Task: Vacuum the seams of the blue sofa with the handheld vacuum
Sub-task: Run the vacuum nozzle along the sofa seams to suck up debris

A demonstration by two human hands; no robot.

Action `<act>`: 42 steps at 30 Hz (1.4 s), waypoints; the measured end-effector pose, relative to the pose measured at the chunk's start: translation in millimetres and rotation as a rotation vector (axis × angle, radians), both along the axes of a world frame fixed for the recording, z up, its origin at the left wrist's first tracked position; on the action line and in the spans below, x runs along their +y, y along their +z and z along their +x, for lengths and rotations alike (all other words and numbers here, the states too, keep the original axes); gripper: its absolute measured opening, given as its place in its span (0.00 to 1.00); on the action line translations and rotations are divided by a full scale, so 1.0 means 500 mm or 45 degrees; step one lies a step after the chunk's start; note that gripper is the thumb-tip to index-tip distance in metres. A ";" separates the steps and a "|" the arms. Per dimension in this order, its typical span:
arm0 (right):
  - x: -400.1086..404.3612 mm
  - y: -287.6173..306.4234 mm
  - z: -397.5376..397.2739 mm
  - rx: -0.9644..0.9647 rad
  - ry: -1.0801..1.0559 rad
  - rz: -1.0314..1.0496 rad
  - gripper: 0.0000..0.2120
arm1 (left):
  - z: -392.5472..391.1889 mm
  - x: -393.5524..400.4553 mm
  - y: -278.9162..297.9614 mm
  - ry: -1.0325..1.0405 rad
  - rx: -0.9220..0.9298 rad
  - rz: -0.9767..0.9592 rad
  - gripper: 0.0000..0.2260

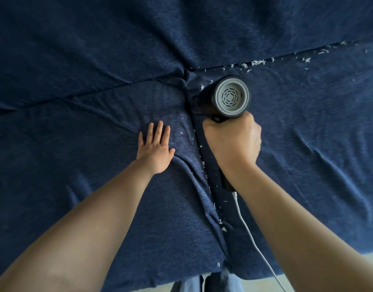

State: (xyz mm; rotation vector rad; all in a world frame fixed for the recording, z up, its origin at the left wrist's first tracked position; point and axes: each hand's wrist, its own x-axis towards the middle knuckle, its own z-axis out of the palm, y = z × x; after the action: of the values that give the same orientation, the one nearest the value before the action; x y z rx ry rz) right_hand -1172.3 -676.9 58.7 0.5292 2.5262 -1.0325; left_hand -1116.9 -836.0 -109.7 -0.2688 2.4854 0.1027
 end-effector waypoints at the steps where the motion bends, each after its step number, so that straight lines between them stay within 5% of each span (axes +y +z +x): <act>1: 0.003 0.000 0.001 -0.010 0.005 0.000 0.12 | 0.003 -0.001 0.000 -0.003 0.002 0.004 0.32; 42: 0.194 0.037 0.066 -0.057 -0.016 -0.131 0.09 | 0.015 0.046 0.015 0.159 -0.015 -0.005 0.31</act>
State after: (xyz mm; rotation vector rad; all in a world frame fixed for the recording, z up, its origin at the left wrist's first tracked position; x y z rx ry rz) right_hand -1139.5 -580.0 77.3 0.5333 2.4187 -1.1351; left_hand -1109.6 -813.1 -101.9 -0.4249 2.4561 0.1477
